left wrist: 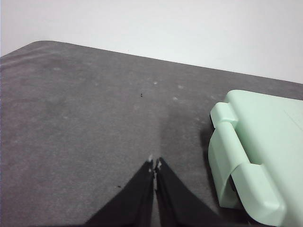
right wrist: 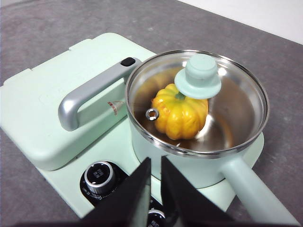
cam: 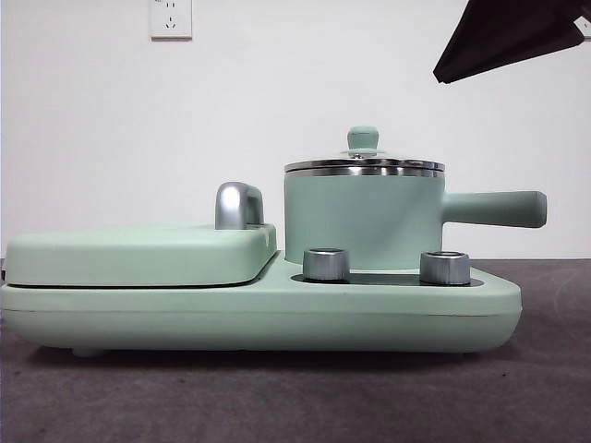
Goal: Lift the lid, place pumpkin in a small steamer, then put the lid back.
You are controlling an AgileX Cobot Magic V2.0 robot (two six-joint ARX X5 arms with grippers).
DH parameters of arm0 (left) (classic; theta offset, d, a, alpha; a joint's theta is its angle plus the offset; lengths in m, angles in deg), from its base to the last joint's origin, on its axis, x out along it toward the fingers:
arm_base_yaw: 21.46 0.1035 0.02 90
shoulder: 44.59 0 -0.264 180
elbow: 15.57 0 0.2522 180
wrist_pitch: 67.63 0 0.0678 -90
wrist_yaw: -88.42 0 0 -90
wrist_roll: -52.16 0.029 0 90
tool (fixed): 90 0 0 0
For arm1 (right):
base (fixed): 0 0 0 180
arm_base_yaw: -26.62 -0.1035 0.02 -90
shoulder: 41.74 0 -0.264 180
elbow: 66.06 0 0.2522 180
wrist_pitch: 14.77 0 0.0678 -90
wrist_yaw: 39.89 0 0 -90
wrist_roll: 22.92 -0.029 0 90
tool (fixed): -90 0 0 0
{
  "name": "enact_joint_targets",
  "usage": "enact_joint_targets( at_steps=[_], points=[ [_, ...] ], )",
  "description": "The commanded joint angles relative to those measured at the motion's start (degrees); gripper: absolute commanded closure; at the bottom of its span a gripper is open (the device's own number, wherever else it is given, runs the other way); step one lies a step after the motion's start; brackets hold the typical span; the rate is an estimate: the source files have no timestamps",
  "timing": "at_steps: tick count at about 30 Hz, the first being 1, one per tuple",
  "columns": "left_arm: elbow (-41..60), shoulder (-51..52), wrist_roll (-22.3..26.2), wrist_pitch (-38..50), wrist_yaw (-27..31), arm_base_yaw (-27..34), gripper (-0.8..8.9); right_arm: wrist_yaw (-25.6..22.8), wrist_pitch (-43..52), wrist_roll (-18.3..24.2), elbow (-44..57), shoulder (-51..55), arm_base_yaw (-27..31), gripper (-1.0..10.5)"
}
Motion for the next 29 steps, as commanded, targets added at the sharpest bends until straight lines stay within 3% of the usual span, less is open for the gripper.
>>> enact_joint_targets(
  at_steps=[1,8,12,20,29],
  points=[
    [1.1,0.0,-0.5,0.4,-0.1,0.1,8.07,0.0,0.8,-0.4,-1.1,-0.3,-0.5,9.2],
    [1.1,0.0,-0.5,0.4,-0.1,0.1,8.07,0.0,0.8,-0.3,-1.1,-0.3,-0.5,9.2],
    [1.1,0.0,-0.5,0.5,-0.1,0.1,8.07,-2.3,-0.2,4.5,0.2,2.5,0.7,9.2],
    [1.1,0.0,-0.5,0.4,-0.1,0.1,8.07,-3.0,4.3,5.2,17.5,24.7,11.2,9.2],
    [1.1,0.0,-0.5,0.4,-0.1,0.1,8.07,-3.5,10.6,5.6,33.8,42.5,21.4,9.2]
  ],
)
